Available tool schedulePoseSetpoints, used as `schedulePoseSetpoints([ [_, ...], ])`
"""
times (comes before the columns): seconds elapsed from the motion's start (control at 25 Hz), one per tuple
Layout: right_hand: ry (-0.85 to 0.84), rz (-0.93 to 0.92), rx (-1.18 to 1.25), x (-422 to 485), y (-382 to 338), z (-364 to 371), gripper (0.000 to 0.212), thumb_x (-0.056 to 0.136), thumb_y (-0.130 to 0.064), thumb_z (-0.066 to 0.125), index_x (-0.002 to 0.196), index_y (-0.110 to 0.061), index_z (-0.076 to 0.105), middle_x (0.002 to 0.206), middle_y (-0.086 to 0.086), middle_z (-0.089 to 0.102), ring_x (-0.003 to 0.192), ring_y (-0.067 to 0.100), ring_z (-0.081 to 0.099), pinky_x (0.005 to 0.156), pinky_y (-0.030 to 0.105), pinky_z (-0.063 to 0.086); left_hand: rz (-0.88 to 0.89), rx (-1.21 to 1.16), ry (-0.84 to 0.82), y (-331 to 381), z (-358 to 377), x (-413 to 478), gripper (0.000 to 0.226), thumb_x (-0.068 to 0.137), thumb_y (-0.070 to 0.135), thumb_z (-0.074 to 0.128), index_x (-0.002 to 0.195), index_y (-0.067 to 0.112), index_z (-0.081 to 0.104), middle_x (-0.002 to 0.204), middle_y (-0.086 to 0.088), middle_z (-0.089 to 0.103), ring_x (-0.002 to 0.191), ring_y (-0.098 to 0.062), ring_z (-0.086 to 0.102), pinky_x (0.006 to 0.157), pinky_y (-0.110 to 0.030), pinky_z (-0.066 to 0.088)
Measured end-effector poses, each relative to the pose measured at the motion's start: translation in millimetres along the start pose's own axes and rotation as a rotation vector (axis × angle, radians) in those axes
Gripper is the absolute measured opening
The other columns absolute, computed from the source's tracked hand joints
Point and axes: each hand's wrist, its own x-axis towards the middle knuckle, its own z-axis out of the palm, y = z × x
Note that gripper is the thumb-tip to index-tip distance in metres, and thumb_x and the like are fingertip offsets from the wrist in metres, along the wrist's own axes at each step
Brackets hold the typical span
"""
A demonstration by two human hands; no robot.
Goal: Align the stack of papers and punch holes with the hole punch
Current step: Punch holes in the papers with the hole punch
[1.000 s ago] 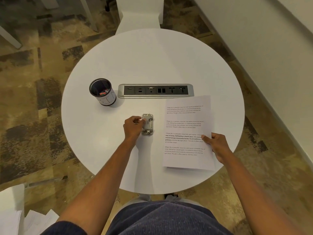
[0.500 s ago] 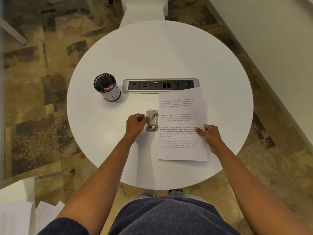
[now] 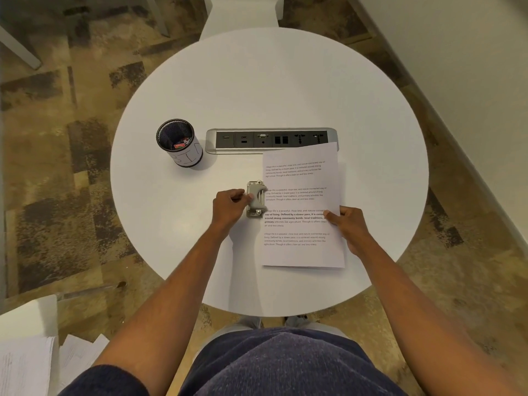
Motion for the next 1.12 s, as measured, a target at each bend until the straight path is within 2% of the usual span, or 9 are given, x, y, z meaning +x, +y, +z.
schedulePoseSetpoints([
  [0.2,-0.006,0.000,-0.006,0.4,1.4,9.0,0.011,0.085,-0.010,0.070,0.095,-0.013,0.073,0.098,0.011,0.075,0.085,0.026,0.072,0.083,0.039,0.057,-0.002,0.007,-0.011,-1.3,-0.8,2.1,0.012,0.083,0.021,0.072,0.078,0.016,0.063,0.078,-0.006,0.061,0.073,-0.017,0.048,0.070,-0.029,0.038],
  [0.4,-0.014,0.005,-0.002,2.3,-1.0,16.7,0.014,0.085,-0.011,0.070,0.099,-0.010,0.073,0.097,0.009,0.074,0.082,0.024,0.071,0.081,0.036,0.057,-0.010,-0.002,-0.014,-1.4,-2.3,3.4,0.015,0.082,0.021,0.074,0.077,0.017,0.060,0.081,-0.004,0.060,0.077,-0.017,0.052,0.075,-0.029,0.043],
  [0.6,-0.021,0.007,-0.015,7.1,-2.0,17.7,0.024,0.086,-0.011,0.070,0.108,-0.003,0.070,0.101,0.011,0.074,0.090,0.028,0.071,0.085,0.040,0.057,-0.031,0.013,-0.021,-0.2,-3.4,6.2,0.010,0.081,0.022,0.074,0.084,0.014,0.068,0.084,-0.004,0.065,0.078,-0.018,0.055,0.077,-0.029,0.045],
  [0.68,-0.024,0.005,-0.015,8.6,-2.8,17.7,0.024,0.086,-0.011,0.070,0.108,-0.003,0.070,0.102,0.012,0.074,0.092,0.029,0.071,0.087,0.041,0.056,-0.039,0.032,-0.025,0.4,-3.6,7.8,0.017,0.082,0.025,0.073,0.082,0.009,0.069,0.084,-0.006,0.067,0.074,-0.015,0.054,0.073,-0.027,0.042],
  [0.76,-0.029,0.005,-0.022,8.8,-4.3,17.1,0.023,0.085,-0.012,0.070,0.107,-0.005,0.071,0.101,0.011,0.074,0.091,0.028,0.071,0.086,0.040,0.057,-0.047,0.050,-0.021,3.2,-2.6,8.6,0.027,0.082,0.028,0.073,0.092,0.003,0.074,0.087,-0.008,0.070,0.072,-0.013,0.055,0.070,-0.026,0.041],
  [0.84,-0.041,0.008,-0.026,9.6,-5.0,16.3,0.023,0.086,-0.012,0.070,0.107,-0.005,0.071,0.100,0.010,0.074,0.086,0.024,0.072,0.077,0.033,0.058,-0.060,0.074,-0.007,7.4,-1.9,10.3,0.032,0.080,0.029,0.075,0.098,0.003,0.074,0.090,-0.009,0.071,0.078,-0.016,0.059,0.071,-0.027,0.043],
  [0.96,-0.048,0.002,-0.041,10.5,-6.0,15.2,0.023,0.086,-0.012,0.070,0.107,-0.004,0.071,0.096,0.008,0.074,0.073,0.012,0.070,0.054,0.017,0.052,-0.075,0.133,-0.004,10.4,-1.0,13.5,0.033,0.077,0.029,0.079,0.093,0.001,0.073,0.087,-0.009,0.069,0.079,-0.018,0.057,0.071,-0.028,0.042],
  [1.04,-0.046,0.001,-0.045,11.8,-6.1,15.4,0.022,0.086,-0.013,0.070,0.106,-0.005,0.072,0.095,0.007,0.074,0.070,0.009,0.070,0.052,0.015,0.050,-0.111,0.159,0.005,11.1,-2.0,14.9,0.033,0.075,0.032,0.080,0.083,0.002,0.069,0.078,-0.006,0.064,0.074,-0.018,0.054,0.068,-0.029,0.040],
  [1.12,-0.048,-0.003,-0.039,12.8,-5.5,15.7,0.019,0.086,-0.012,0.070,0.104,-0.006,0.072,0.091,0.005,0.074,0.066,0.005,0.071,0.051,0.015,0.050,-0.138,0.196,0.014,10.9,-3.8,16.5,0.038,0.073,0.036,0.081,0.066,0.008,0.055,0.065,-0.002,0.054,0.067,-0.019,0.048,0.062,-0.030,0.036],
])
